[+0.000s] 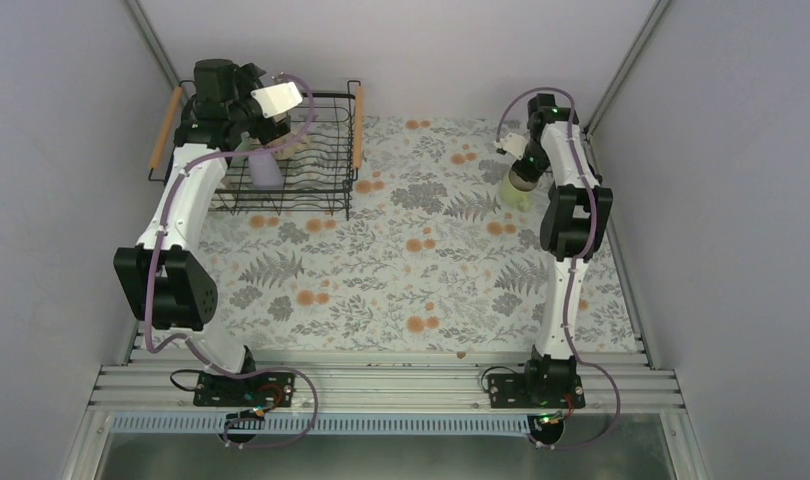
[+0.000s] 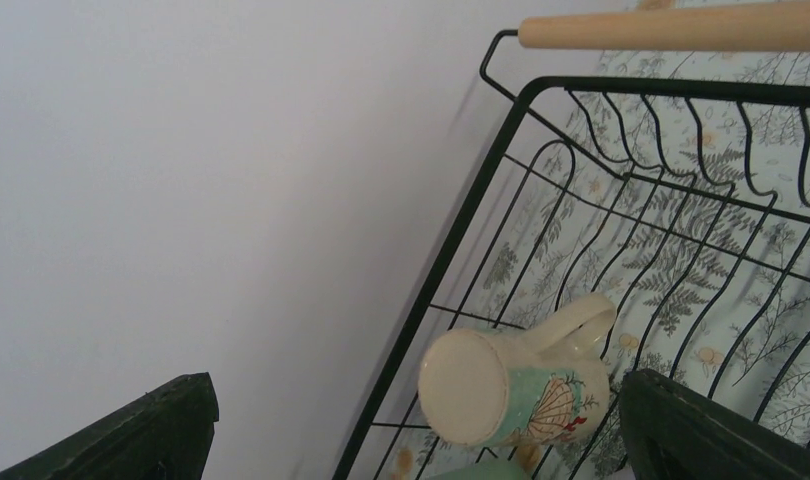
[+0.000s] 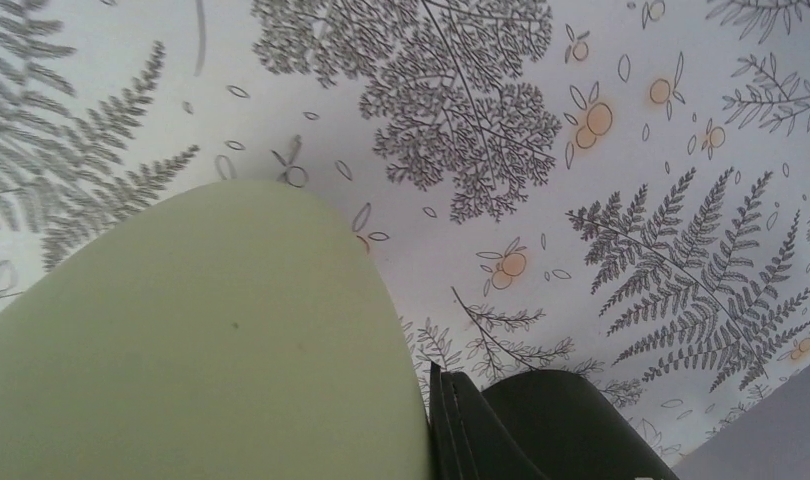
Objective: Unload the cups from the dish rack
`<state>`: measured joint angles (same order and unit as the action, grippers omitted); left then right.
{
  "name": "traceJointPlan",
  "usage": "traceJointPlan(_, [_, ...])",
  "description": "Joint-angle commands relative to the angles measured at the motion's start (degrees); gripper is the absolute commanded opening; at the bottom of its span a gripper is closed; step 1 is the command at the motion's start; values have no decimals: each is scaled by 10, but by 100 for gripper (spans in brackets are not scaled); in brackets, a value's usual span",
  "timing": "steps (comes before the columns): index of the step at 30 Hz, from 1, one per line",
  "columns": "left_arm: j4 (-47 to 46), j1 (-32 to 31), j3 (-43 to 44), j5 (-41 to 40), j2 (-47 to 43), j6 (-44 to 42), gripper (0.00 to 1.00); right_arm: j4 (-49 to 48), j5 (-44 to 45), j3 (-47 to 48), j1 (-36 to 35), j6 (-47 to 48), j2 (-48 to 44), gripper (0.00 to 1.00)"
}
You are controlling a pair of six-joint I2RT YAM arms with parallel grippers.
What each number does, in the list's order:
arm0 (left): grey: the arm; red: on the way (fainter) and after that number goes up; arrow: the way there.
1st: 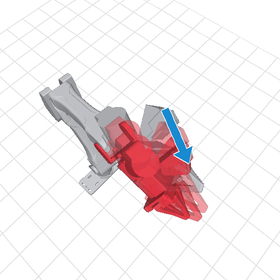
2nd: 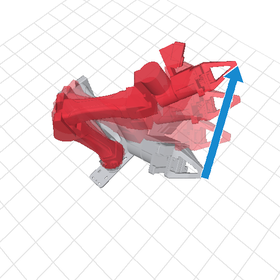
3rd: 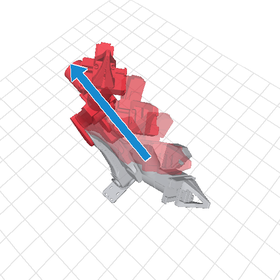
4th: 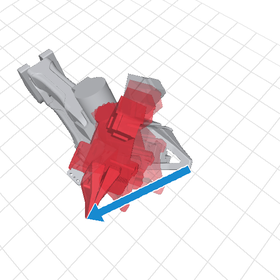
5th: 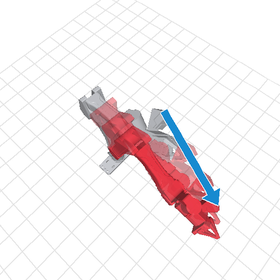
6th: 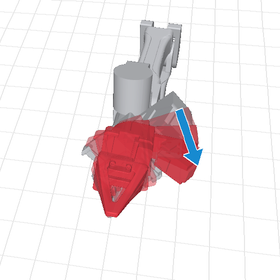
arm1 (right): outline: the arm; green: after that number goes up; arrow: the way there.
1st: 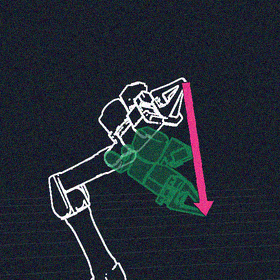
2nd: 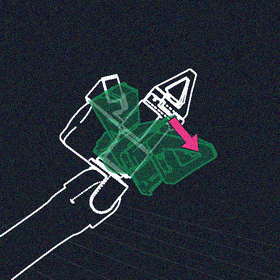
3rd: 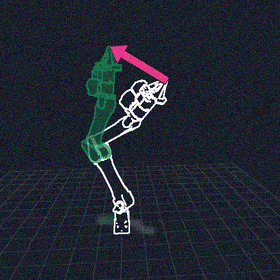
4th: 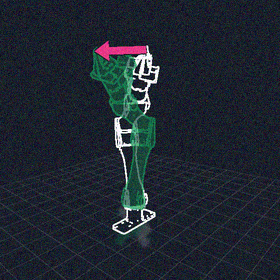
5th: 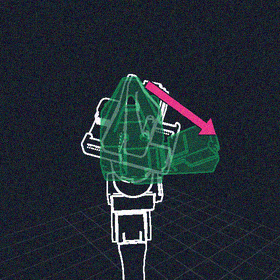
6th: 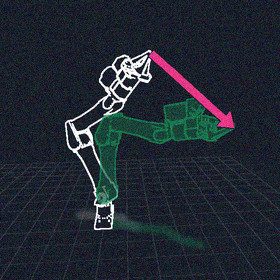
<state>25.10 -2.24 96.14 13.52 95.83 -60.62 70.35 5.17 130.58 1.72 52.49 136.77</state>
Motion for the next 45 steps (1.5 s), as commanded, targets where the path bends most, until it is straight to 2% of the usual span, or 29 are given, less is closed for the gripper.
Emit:
traceJointPlan(1, [4,6,2,-21,7,3,100,-28,20,31,10,2,5,4])
traceJointPlan(9, [17,16,-6,-13,4,1,100,-55,21,41,11,6,13,4])
traceJointPlan(15, [57,17,-5,9,9,-11,100,-57,18,39,10,2,18,22])
traceJointPlan(19, [76,17,1,16,14,-11,100,-61,16,34,9,-2,15,22])
traceJointPlan(22, [82,17,6,21,17,-10,100,-70,16,30,10,-5,10,27])
traceJointPlan(25, [72,18,7,17,18,-3,100,-84,10,23,10,-8,-6,33])
traceJointPlan(28, [47,22,5,16,19,12,100,-97,10,8,8,-14,-31,44])
traceJointPlan(31, [20,25,9,4,28,30,100,-120,26,-17,3,-19,-68,47])
traceJointPlan(37, [13,24,77,-24,93,51,100,-216,63,-93,-20,-29,-170,63])
traceJointPlan(40, [22,23,115,-22,131,41,100,-200,58,-99,-49,-32,-202,64])
traceJointPlan(45, [84,23,199,-1,199,-66,100,-150,6,-98,-93,-42,-246,65])
